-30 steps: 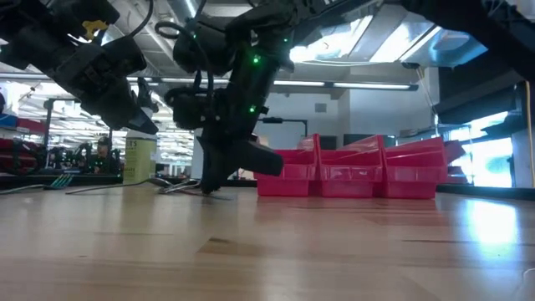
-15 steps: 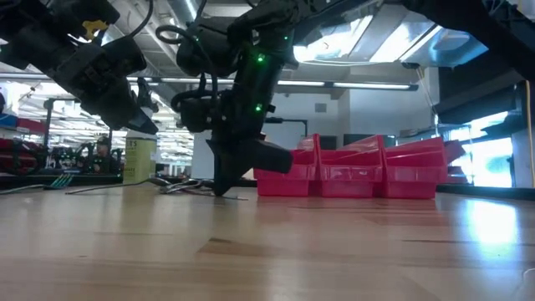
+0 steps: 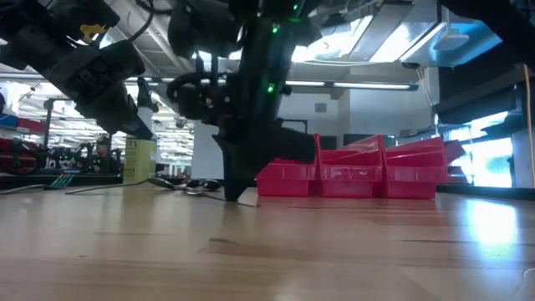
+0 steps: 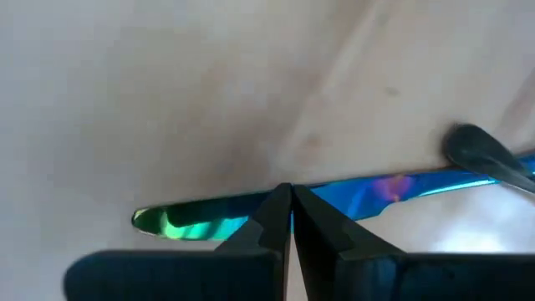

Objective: Sort silverware
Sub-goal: Put the blue knife into the right red silverware bin

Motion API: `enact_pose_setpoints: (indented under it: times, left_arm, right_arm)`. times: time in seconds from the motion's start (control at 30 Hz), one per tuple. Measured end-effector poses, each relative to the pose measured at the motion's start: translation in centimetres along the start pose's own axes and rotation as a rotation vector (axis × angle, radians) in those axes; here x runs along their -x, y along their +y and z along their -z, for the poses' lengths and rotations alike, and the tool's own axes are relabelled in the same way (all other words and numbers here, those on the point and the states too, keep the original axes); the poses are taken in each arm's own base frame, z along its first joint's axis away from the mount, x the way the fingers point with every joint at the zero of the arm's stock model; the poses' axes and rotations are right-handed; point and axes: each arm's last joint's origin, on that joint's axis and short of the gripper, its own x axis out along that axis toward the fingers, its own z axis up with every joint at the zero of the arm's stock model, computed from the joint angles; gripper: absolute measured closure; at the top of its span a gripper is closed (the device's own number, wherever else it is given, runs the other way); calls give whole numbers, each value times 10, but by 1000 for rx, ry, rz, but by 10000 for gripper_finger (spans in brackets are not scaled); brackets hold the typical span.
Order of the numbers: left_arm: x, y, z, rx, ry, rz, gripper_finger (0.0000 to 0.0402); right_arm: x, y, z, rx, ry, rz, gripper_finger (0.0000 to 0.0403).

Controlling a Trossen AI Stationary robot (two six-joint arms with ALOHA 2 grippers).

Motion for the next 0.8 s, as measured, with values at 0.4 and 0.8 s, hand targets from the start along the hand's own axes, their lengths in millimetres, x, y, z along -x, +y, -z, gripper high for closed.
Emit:
enact_pose_setpoints:
  times: [0.4, 0.8]
  left_arm:
    - [2, -12, -9, 306, -94, 95, 402]
    - [0, -63, -17, 305, -287, 321, 402]
  right_arm:
    - [20, 69, -26, 20, -57, -101, 403]
    - [46, 155, -38, 109, -44, -136, 403]
